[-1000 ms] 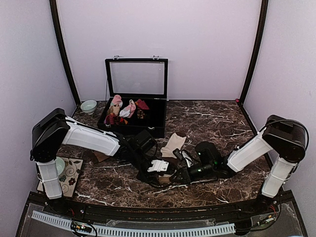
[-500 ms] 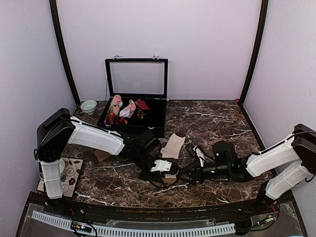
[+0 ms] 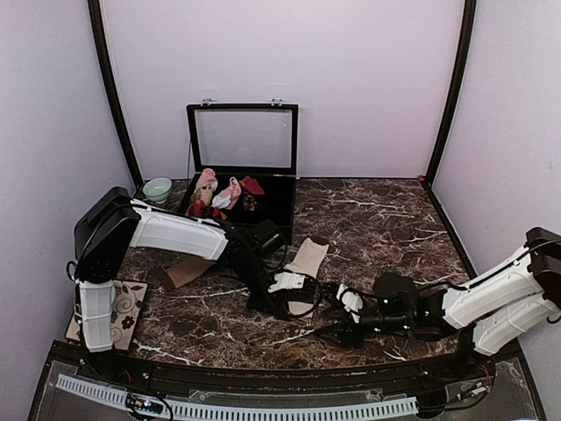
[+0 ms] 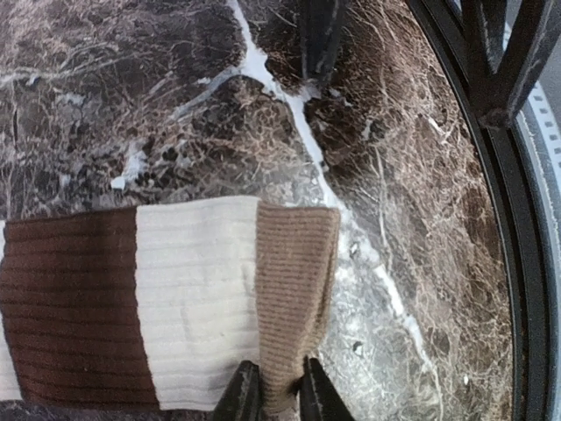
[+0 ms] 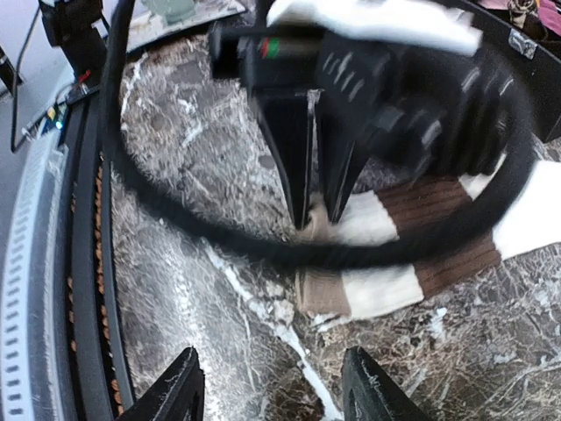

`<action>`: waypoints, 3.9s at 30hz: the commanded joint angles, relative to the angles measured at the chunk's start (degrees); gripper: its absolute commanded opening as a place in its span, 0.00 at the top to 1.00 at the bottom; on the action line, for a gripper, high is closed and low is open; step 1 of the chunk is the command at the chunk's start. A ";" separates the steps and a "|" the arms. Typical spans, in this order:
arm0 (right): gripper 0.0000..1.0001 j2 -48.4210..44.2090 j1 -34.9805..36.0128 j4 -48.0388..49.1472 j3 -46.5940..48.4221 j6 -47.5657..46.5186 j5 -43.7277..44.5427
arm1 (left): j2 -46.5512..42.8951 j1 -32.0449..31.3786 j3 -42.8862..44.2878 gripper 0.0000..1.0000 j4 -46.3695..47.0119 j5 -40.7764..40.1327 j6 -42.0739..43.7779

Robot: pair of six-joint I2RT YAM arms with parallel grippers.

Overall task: Roll the socks
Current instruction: Roll the sock at the center of the board.

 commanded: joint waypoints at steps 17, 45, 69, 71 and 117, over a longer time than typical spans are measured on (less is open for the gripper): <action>0.50 13.76 8.81 -2.06 9.68 -21.77 19.04 | 5.48 3.30 8.54 0.78 -14.71 8.75 0.32; 1.00 20.15 8.52 2.60 11.13 -15.32 19.94 | 1.89 5.96 5.32 0.27 -8.18 6.51 -3.48; 1.00 22.86 -8.36 -8.92 16.08 23.45 -13.71 | -12.19 0.96 -9.86 0.29 4.95 1.52 -1.65; 1.00 24.01 -8.45 -9.87 16.73 24.42 -14.62 | -11.68 0.81 -9.18 0.34 5.60 1.04 -1.86; 1.00 27.91 -10.41 -24.48 24.72 22.42 -18.38 | -7.76 3.27 -13.89 0.47 15.21 -8.83 -3.87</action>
